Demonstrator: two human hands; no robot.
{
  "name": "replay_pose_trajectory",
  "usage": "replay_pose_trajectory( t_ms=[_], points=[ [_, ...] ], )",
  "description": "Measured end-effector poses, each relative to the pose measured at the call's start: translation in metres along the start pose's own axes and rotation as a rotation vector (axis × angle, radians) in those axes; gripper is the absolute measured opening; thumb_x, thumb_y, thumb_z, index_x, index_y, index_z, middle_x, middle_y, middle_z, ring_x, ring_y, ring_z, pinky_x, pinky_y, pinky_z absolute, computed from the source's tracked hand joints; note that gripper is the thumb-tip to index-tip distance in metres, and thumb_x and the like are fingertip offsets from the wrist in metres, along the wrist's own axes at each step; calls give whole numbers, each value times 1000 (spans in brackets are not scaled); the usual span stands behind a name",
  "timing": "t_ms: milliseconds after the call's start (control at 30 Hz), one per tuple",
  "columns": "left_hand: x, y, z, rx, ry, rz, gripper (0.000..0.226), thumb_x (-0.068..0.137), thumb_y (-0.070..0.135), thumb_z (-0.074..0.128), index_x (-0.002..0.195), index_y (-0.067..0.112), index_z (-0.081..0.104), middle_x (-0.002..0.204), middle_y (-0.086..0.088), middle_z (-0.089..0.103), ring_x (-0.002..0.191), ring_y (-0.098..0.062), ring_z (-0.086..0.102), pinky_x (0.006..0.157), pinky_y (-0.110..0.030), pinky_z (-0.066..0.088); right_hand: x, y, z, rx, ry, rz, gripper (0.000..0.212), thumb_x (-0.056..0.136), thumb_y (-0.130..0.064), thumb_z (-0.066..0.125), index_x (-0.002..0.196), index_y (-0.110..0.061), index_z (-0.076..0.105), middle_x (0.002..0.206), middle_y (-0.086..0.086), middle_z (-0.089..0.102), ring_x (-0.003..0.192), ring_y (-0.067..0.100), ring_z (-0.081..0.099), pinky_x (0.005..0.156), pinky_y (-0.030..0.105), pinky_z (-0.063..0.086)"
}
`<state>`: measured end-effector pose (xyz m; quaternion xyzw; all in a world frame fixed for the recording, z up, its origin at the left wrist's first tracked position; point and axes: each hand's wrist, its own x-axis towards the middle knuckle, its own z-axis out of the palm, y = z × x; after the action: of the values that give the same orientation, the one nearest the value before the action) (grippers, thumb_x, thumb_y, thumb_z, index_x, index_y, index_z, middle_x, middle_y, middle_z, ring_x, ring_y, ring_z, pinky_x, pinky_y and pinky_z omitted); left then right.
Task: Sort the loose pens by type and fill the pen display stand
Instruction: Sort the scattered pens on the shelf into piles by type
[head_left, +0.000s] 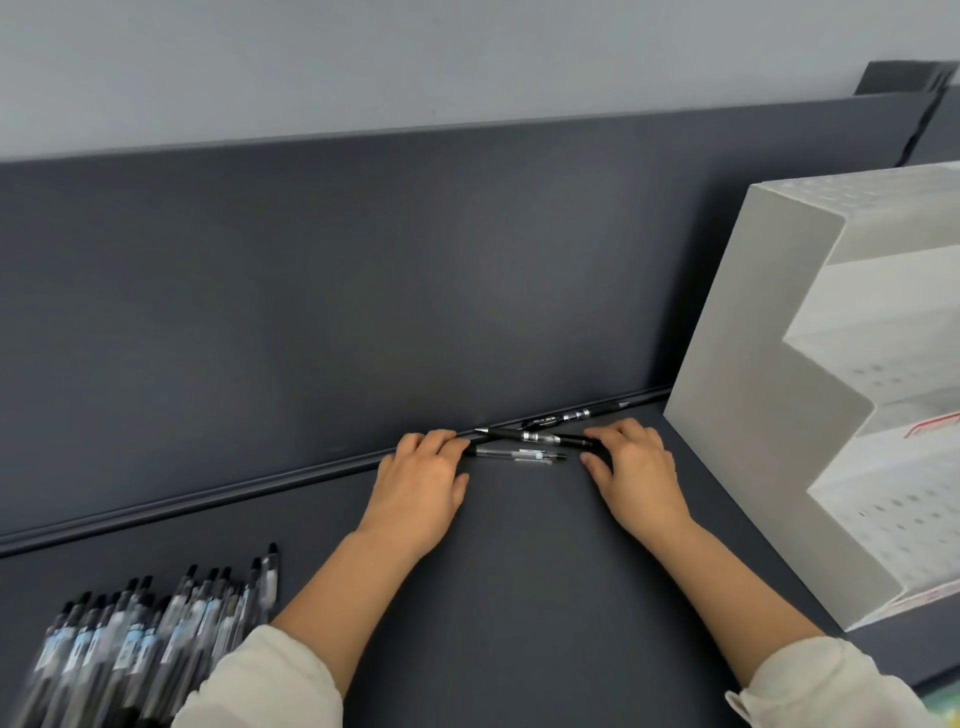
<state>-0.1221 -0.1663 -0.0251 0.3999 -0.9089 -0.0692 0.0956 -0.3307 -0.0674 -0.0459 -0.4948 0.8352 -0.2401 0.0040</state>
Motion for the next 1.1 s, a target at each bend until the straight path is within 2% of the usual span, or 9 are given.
replay_pose_trajectory(
  t_ms=[133, 267, 400, 533, 633, 800, 900, 1000, 1100],
  points=[
    [3, 2, 3, 21, 49, -9, 39, 97, 34, 42, 135, 25, 44, 128, 5, 43, 115, -18, 40, 95, -32, 36, -2, 1, 2, 84, 54, 16, 22, 90, -24, 59, 110, -16, 65, 104, 3, 56, 102, 23, 47, 85, 35, 39],
    [-4, 2, -2, -11, 56, -22, 28, 95, 31, 49, 121, 23, 53, 118, 4, 47, 108, -17, 44, 92, -30, 39, -2, 2, 3, 49, 25, -9, 27, 92, -25, 55, 117, -18, 63, 103, 4, 55, 102, 24, 46, 87, 34, 38],
    [-15, -1, -11, -76, -7, -45, 19, 93, 26, 52, 111, 20, 57, 111, 4, 56, 105, -16, 51, 87, -31, 45, -3, 0, 0, 26, 18, -23, 27, 93, -24, 54, 117, -18, 64, 101, 4, 54, 100, 24, 46, 84, 32, 35],
    [-31, -5, -18, -46, -109, -71, 22, 93, 24, 51, 114, 18, 57, 109, -2, 55, 102, -22, 54, 85, -36, 47, -6, -5, -3, 20, -24, 5, 24, 92, -21, 55, 113, -16, 65, 101, 5, 54, 99, 24, 46, 82, 34, 39],
    [-47, -15, -24, -40, -146, -118, 25, 94, 23, 49, 115, 15, 59, 109, -6, 53, 102, -25, 54, 86, -35, 46, -11, -12, -11, 209, -66, 113, 18, 88, -12, 60, 107, -12, 64, 98, 4, 55, 97, 22, 53, 80, 30, 42],
    [-85, -34, -48, -120, -25, -184, 21, 93, 22, 52, 109, 15, 63, 107, -5, 54, 100, -22, 55, 84, -28, 44, -31, -49, -26, 548, -52, 168, 13, 85, -8, 65, 94, -17, 63, 91, 0, 62, 86, 13, 56, 78, 23, 37],
    [-115, -47, -65, -131, 109, -226, 17, 92, 22, 52, 104, 18, 64, 100, 0, 55, 93, -17, 55, 74, -22, 39, -43, -79, -26, 679, -34, 146, 13, 83, -8, 67, 91, -19, 65, 84, -6, 63, 82, 9, 57, 75, 23, 39],
    [-148, -63, -77, -132, 198, -301, 15, 91, 23, 54, 99, 18, 66, 91, 2, 54, 84, -15, 56, 69, -21, 38, -52, -106, -23, 772, -23, 95, 15, 82, -8, 68, 86, -21, 65, 80, -6, 64, 78, 9, 58, 68, 18, 41],
    [-182, -73, -83, -146, 236, -361, 19, 91, 21, 53, 107, 19, 64, 88, 3, 52, 77, -14, 55, 70, -21, 40, -59, -131, -19, 797, -13, 61, 15, 83, -10, 67, 88, -24, 65, 85, -4, 65, 81, 11, 59, 67, 16, 42]
  ],
)
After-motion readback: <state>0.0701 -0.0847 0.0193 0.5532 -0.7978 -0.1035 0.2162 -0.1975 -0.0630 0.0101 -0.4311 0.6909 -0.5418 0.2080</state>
